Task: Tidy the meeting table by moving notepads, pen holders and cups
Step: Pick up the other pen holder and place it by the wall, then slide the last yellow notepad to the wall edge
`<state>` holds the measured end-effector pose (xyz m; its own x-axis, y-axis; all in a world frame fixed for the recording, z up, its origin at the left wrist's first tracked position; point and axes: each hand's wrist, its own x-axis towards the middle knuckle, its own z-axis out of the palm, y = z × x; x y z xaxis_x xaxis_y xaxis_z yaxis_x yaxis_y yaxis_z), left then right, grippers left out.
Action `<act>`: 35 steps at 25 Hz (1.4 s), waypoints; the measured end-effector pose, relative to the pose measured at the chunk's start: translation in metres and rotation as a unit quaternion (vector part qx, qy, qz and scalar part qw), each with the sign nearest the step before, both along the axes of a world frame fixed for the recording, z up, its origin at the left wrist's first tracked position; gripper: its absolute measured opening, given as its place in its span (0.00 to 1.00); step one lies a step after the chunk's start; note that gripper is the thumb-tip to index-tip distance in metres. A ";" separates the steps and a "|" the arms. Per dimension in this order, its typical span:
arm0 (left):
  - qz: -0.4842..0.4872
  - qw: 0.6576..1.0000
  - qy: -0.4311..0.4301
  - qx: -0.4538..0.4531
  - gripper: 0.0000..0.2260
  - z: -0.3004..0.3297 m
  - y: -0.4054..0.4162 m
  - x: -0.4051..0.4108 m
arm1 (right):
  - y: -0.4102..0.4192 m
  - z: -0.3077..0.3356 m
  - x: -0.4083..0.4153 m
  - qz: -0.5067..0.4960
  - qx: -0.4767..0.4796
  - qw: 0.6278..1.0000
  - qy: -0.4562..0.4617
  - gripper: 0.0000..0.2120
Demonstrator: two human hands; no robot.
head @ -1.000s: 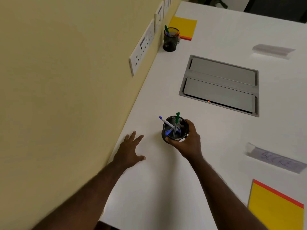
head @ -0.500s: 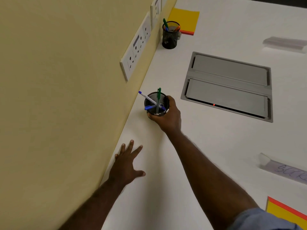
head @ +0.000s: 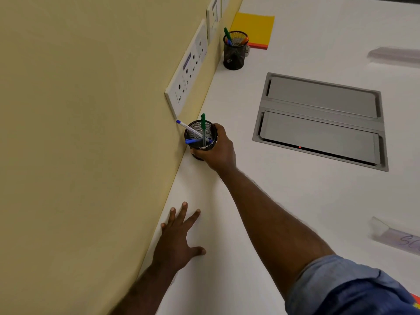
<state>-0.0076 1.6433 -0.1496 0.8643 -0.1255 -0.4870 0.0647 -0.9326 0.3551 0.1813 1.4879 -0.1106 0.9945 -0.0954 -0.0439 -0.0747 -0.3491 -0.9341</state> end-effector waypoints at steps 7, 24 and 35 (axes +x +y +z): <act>-0.002 1.000 0.000 -0.016 0.48 0.002 0.003 0.003 | -0.027 -0.020 -0.048 -0.013 -0.047 0.996 0.068 0.53; -0.035 0.997 -0.047 -0.048 0.37 0.027 -0.066 -0.047 | -0.198 -0.015 -0.328 -0.242 -0.288 0.916 0.139 0.33; -0.143 0.952 0.071 -0.260 0.29 0.044 -0.249 -0.148 | -0.316 -0.009 -0.470 -0.480 -0.172 0.768 0.388 0.50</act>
<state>-0.1553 1.3947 -0.1053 0.6888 -0.6018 -0.4042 -0.0845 -0.6204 0.7797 -0.2884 1.1721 -0.1198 0.1464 -0.9062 -0.3966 -0.9392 -0.0015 -0.3434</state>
